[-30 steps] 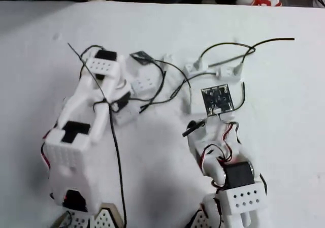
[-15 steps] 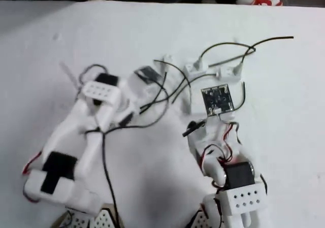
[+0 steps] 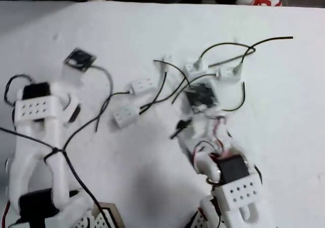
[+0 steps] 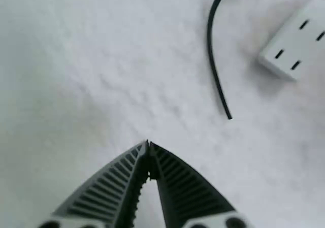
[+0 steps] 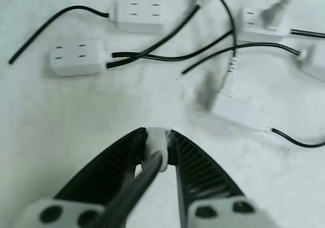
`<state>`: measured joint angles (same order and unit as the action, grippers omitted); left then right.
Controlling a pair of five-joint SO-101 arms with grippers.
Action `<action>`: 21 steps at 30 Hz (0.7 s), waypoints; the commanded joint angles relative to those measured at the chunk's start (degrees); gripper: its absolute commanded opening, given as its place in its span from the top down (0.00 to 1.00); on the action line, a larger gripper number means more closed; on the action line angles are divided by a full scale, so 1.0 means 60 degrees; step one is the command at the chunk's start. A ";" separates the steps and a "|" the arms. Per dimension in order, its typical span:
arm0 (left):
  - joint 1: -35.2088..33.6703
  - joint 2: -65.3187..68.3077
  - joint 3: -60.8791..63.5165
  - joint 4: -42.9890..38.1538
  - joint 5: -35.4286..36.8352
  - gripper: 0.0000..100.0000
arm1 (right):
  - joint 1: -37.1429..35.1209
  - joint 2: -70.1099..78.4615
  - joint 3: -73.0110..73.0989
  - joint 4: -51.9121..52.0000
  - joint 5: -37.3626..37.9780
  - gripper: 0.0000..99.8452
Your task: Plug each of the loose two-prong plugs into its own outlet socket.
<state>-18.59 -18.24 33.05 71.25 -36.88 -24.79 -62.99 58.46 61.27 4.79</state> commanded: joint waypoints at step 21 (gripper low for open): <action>-0.2557 -0.1443 0.4249 -0.4308 0.1304 0.98 | -0.3319 0.9136 -0.5319 -0.3480 -0.0747 0.98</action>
<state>-33.27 -25.10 58.81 46.37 -29.67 -43.78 -11.56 32.00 42.11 0.75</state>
